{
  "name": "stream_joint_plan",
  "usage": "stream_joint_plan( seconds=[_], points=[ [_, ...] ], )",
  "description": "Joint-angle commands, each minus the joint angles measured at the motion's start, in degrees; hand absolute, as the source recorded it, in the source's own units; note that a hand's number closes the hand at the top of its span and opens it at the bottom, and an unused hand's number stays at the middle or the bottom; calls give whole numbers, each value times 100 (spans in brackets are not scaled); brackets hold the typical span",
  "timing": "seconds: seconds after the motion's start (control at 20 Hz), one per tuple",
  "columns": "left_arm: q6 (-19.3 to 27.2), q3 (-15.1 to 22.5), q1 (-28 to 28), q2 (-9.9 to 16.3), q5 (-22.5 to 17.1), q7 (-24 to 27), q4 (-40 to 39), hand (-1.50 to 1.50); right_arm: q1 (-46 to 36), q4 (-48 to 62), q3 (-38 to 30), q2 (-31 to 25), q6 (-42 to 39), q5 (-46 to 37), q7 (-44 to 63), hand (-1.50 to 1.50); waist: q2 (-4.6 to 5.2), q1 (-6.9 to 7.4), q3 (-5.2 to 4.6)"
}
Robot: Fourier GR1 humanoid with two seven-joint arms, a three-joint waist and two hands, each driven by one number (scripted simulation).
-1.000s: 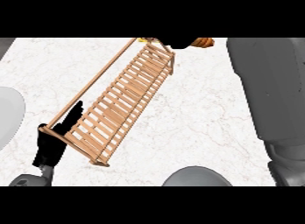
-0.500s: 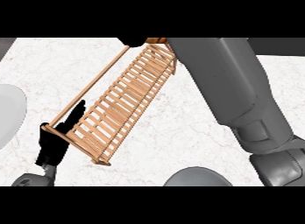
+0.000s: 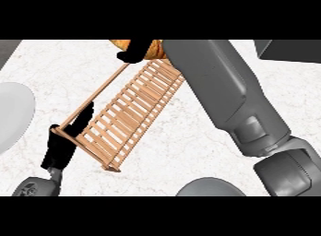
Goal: Pick the croissant from the placemat and place it in the tiered shelf
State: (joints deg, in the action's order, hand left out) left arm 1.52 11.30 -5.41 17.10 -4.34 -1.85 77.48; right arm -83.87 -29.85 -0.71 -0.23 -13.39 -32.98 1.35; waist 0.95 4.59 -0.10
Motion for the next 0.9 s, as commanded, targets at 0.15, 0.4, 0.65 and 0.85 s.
stream_joint_plan(
  seconds=[0.15,0.4,0.65,0.85],
  points=[
    [-166,148,-190,-56,54,-111,-134,0,9,837,-992,23,-560,2067,310,-150,23,166,1],
    [-217,177,-229,-124,88,-67,-291,0,-211,1219,-1140,23,192,3073,-18,-150,12,217,-4],
    [-245,-105,-108,120,-12,-78,-135,0,-329,1074,-1514,23,1366,3300,-237,-150,-32,-89,4],
    [15,44,92,-160,68,-208,19,0,-262,912,-1917,-660,1733,3280,-339,-150,-19,-258,11]
  ],
)
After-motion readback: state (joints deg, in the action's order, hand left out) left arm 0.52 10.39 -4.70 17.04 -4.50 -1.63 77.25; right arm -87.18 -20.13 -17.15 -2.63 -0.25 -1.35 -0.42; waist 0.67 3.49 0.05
